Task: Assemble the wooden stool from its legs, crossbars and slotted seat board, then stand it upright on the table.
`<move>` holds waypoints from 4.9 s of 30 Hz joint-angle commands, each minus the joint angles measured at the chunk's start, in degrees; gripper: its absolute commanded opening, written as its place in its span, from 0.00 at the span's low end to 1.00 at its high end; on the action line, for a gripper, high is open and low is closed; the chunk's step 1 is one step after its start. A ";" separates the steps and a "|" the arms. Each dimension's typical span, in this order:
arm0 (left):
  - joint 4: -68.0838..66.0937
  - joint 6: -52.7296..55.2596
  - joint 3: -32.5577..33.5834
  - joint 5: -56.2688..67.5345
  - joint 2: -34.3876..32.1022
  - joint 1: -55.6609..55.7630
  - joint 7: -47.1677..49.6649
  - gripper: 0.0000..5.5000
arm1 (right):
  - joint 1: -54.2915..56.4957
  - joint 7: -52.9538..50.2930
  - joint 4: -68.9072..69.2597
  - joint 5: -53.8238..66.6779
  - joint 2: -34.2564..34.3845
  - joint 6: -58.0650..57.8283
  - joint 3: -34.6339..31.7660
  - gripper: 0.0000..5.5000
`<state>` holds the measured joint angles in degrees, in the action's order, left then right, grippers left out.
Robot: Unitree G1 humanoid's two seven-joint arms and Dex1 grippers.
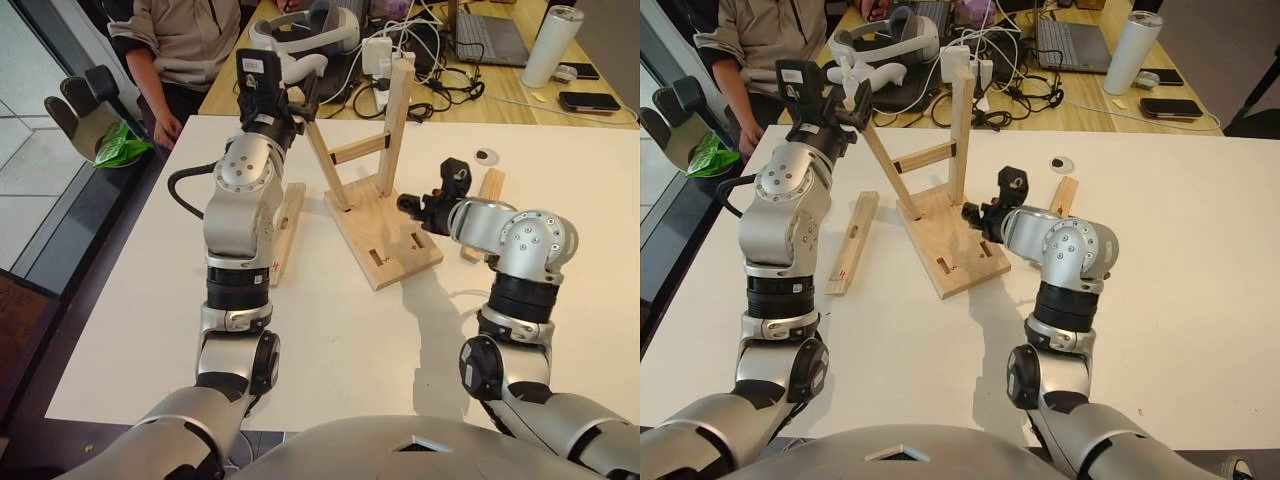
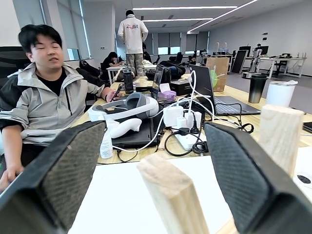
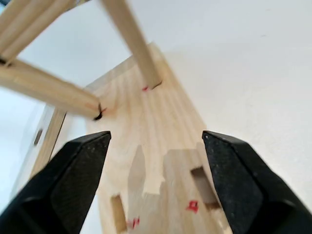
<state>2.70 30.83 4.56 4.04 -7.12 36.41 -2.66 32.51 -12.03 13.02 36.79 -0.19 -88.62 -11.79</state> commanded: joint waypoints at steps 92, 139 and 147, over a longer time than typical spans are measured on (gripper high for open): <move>-9.27 8.35 -23.92 -24.16 -28.72 -14.34 -33.59 0.67 | -8.76 15.40 -20.24 -22.95 -15.52 23.07 -25.94 0.64; 5.77 13.11 -23.29 -18.77 -15.04 -4.79 -29.27 0.67 | -12.12 19.02 -28.35 -21.23 -20.49 25.07 -10.16 0.64; 6.40 13.51 -23.37 -18.35 -14.30 -5.09 -29.05 0.67 | -13.14 19.82 -25.87 -21.13 -20.15 23.59 -9.10 0.64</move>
<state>8.63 43.92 -18.51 -14.78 -21.95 30.78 -31.76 21.71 7.14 -12.66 14.92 -21.59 -62.28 -22.27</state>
